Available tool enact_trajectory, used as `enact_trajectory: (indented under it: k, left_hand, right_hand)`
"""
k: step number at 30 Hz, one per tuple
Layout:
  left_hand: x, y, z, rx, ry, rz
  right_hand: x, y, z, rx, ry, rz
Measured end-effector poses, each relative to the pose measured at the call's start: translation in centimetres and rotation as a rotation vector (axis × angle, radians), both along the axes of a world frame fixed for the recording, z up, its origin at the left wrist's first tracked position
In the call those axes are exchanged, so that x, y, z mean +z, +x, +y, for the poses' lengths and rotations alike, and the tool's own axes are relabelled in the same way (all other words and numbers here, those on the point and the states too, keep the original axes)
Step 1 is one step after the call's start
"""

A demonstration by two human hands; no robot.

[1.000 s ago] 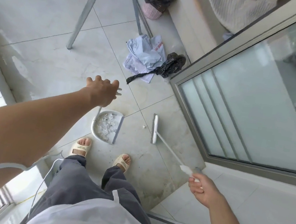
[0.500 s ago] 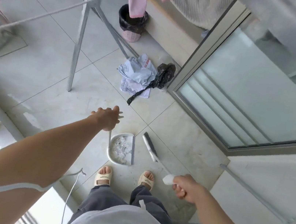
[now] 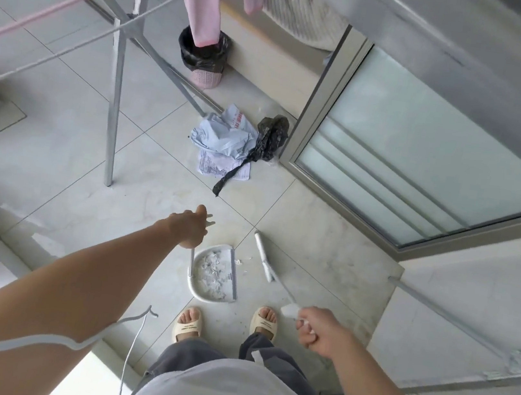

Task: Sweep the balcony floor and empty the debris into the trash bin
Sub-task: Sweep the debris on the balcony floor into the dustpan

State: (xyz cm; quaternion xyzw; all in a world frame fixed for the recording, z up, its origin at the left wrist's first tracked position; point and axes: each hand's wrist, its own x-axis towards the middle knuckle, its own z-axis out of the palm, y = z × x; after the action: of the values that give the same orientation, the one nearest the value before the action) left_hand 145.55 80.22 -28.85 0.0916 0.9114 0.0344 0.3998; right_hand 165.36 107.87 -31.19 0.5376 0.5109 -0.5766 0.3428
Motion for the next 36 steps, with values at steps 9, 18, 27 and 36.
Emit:
enact_trajectory:
  k: [9, 18, 27, 36]
  left_hand:
    - [0.0, 0.9, 0.1, 0.021, -0.017, 0.050]
    - [-0.1, 1.3, 0.8, -0.032, -0.061, -0.060]
    - [-0.2, 1.8, 0.5, -0.034, -0.071, -0.053]
    - [-0.5, 2.4, 0.7, -0.064, -0.071, -0.053]
  right_hand:
    - [2.8, -0.6, 8.6, -0.244, -0.139, 0.093]
    - [-0.4, 1.9, 1.5, 0.079, 0.033, 0.016]
    - [3.8, 0.3, 9.2, -0.213, -0.262, 0.076]
    - [2.5, 0.0, 5.0, -0.097, -0.159, 0.093]
